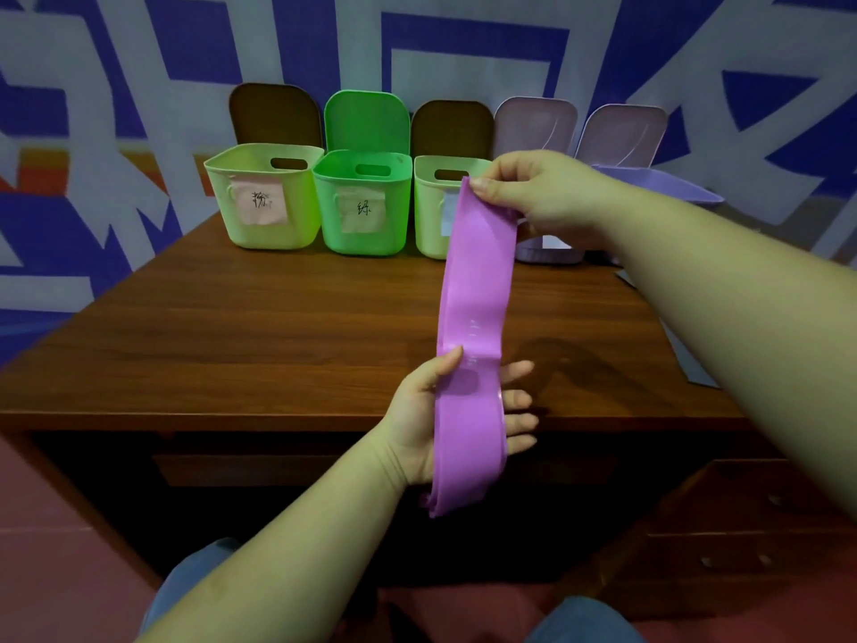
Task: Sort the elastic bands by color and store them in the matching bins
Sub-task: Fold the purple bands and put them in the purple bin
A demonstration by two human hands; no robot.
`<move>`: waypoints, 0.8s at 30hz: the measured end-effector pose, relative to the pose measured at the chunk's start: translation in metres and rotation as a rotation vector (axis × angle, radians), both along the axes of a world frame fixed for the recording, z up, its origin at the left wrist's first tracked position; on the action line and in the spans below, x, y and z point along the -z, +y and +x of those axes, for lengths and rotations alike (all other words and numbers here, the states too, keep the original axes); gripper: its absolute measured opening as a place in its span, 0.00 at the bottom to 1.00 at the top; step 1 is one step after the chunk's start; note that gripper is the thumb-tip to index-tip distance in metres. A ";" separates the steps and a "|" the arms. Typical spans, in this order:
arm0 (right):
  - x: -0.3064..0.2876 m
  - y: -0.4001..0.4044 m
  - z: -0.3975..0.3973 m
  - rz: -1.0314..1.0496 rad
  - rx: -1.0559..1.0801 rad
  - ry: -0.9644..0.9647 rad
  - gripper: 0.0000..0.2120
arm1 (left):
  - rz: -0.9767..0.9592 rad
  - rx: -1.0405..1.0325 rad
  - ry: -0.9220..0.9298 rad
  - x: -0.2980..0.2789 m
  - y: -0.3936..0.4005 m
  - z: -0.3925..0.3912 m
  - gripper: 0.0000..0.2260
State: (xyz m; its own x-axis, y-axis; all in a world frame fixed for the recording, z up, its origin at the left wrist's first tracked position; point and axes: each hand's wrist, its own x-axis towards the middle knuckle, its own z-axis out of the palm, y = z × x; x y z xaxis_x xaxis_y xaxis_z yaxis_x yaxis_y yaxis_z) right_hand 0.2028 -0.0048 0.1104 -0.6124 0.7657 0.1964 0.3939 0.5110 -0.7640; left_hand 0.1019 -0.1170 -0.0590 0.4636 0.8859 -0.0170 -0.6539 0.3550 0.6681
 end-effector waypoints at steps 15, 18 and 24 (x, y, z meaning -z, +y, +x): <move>-0.053 -0.041 0.015 -0.204 -0.335 -0.202 0.08 | 0.413 -0.171 0.666 -0.035 -0.015 -0.033 0.41; -0.066 -0.050 0.015 -0.177 -0.382 -0.256 0.09 | 0.528 -0.262 0.553 -0.068 -0.013 -0.047 0.46; -0.084 -0.061 0.007 -0.041 -0.322 -0.134 0.07 | 0.528 -0.185 0.473 -0.123 -0.011 -0.038 0.32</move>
